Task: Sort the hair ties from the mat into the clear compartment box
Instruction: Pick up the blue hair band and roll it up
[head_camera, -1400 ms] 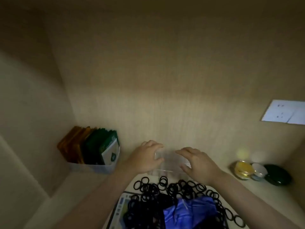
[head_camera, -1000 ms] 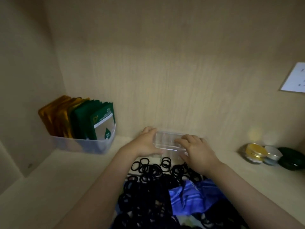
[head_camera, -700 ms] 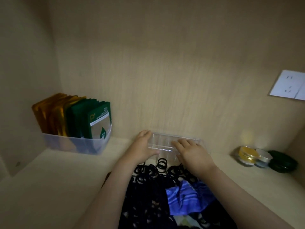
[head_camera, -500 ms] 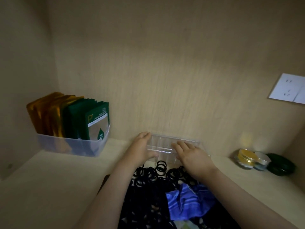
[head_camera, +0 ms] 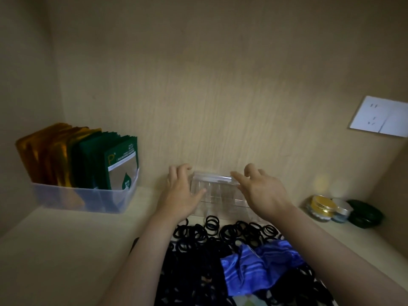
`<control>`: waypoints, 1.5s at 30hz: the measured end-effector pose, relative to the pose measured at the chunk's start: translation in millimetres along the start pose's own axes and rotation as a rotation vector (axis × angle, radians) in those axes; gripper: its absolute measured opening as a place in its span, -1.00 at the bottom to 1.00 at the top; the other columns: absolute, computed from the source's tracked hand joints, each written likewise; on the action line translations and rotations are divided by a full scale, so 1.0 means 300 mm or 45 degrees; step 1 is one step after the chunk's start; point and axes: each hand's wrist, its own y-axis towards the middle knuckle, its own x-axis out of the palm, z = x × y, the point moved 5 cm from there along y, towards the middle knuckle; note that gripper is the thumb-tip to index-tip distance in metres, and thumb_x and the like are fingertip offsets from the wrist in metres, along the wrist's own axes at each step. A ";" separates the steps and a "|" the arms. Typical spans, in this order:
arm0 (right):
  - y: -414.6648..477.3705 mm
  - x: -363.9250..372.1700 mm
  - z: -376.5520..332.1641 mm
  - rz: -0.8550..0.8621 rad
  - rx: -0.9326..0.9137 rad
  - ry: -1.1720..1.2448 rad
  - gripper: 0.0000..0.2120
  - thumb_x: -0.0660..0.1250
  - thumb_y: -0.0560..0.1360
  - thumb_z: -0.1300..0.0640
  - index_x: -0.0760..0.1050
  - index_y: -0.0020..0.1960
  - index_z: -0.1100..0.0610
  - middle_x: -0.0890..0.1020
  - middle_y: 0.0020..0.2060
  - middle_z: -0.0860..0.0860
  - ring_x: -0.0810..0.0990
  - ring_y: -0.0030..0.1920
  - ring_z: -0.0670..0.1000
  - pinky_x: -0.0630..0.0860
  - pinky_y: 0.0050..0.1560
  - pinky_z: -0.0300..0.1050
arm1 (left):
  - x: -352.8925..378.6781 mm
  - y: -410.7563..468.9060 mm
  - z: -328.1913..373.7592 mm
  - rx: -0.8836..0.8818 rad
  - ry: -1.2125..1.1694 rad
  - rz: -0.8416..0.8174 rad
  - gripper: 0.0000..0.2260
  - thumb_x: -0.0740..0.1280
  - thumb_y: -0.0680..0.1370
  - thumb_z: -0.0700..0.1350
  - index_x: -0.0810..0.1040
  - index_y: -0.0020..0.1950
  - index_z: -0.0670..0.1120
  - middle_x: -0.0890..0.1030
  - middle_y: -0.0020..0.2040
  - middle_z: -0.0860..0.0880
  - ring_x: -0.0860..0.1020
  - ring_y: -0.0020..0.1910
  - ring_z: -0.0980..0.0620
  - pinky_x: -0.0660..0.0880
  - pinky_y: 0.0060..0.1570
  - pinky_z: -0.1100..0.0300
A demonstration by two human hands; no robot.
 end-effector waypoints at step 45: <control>-0.198 -0.006 -0.093 -1.235 -0.051 0.877 -0.63 0.62 0.31 0.03 0.67 0.09 -0.05 0.61 -0.29 -0.20 0.54 -0.25 -0.23 0.44 -0.13 -0.26 | 0.128 -0.186 0.298 -0.091 0.663 -1.375 -0.73 0.57 0.32 0.16 0.70 -0.08 0.07 0.73 -0.06 0.01 0.67 -0.07 0.05 0.56 0.01 0.16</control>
